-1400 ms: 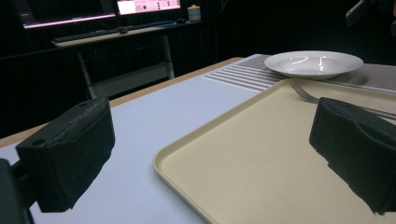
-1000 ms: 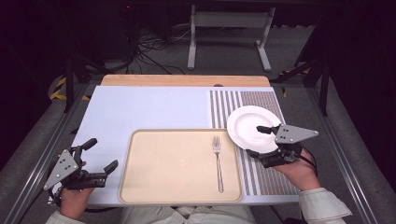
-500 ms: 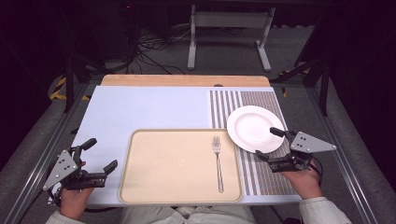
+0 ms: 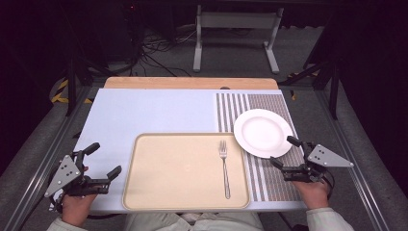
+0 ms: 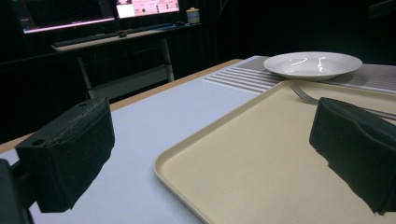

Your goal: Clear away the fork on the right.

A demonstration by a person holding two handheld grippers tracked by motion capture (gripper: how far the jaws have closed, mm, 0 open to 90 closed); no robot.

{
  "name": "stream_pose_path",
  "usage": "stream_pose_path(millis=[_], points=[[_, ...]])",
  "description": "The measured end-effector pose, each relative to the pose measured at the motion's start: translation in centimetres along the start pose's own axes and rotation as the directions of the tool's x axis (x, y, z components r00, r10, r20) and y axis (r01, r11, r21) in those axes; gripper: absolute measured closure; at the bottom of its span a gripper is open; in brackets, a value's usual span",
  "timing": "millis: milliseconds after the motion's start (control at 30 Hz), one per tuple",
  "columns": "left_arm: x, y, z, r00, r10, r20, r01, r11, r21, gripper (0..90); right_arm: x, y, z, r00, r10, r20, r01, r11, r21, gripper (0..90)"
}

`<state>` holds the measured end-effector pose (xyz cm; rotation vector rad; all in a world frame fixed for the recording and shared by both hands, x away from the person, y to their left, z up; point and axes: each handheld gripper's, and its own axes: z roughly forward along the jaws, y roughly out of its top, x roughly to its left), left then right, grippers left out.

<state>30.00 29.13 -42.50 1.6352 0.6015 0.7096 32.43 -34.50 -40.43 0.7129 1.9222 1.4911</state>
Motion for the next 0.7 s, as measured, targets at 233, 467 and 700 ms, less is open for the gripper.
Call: stream_pose_path(millis=[233, 467, 700], points=[[0.3, 0.0, -0.1, 0.9999, -0.013, 0.011, 0.013, 0.9999, -0.007, 0.6, -0.4, -1.6, -0.7, 0.9985, 0.049, 0.023, -0.048, 0.998, -0.037, 6.4], [0.7, -0.1, -0.3, 0.9991, -0.036, 0.022, 0.037, 0.9989, -0.028, 0.2, -0.5, -2.3, -0.1, 0.998, 0.057, 0.027, -0.057, 0.998, -0.016, 6.3], [0.9, -0.2, -0.4, 0.9983, -0.054, 0.021, 0.054, 0.9979, -0.036, 0.2, -0.6, -2.4, 0.1, 0.9971, 0.063, 0.044, -0.063, 0.998, 0.001, 6.2]])
